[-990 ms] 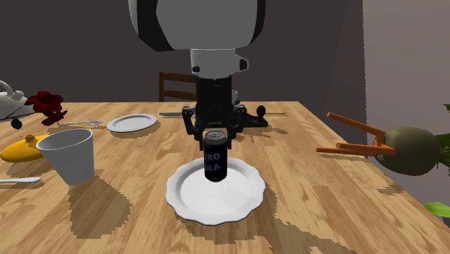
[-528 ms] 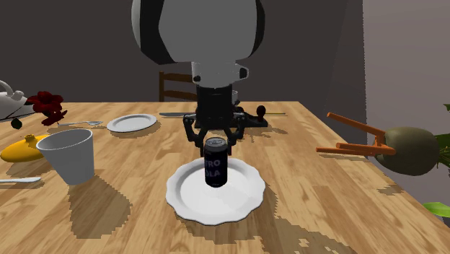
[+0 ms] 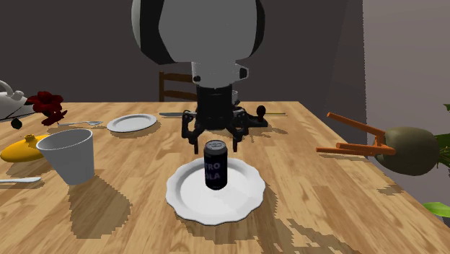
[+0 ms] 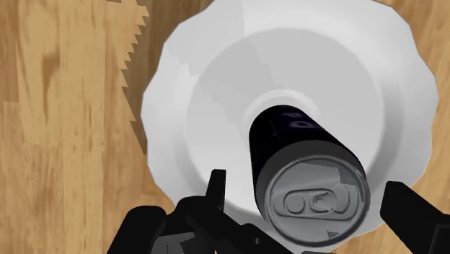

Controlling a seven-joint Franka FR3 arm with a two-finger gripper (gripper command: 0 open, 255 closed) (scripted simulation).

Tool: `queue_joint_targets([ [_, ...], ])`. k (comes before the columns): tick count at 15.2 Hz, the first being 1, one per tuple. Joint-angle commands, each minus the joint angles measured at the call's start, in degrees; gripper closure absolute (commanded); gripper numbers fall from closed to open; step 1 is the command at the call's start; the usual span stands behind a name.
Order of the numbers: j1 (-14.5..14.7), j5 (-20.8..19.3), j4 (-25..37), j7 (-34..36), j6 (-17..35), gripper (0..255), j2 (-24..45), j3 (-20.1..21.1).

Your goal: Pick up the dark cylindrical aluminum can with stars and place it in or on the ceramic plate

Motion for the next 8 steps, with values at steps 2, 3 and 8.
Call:
queue_joint_targets([
  [2, 0.0, 0.0, 1.6, 0.0, -2.0, 0, -0.3, 0.0],
  [3, 0.0, 0.0, 3.3, 0.0, -3.9, 0, -0.6, -0.1],
  [8, -0.1, 0.0, 6.5, 0.0, -7.4, 0, -0.9, -0.2],
])
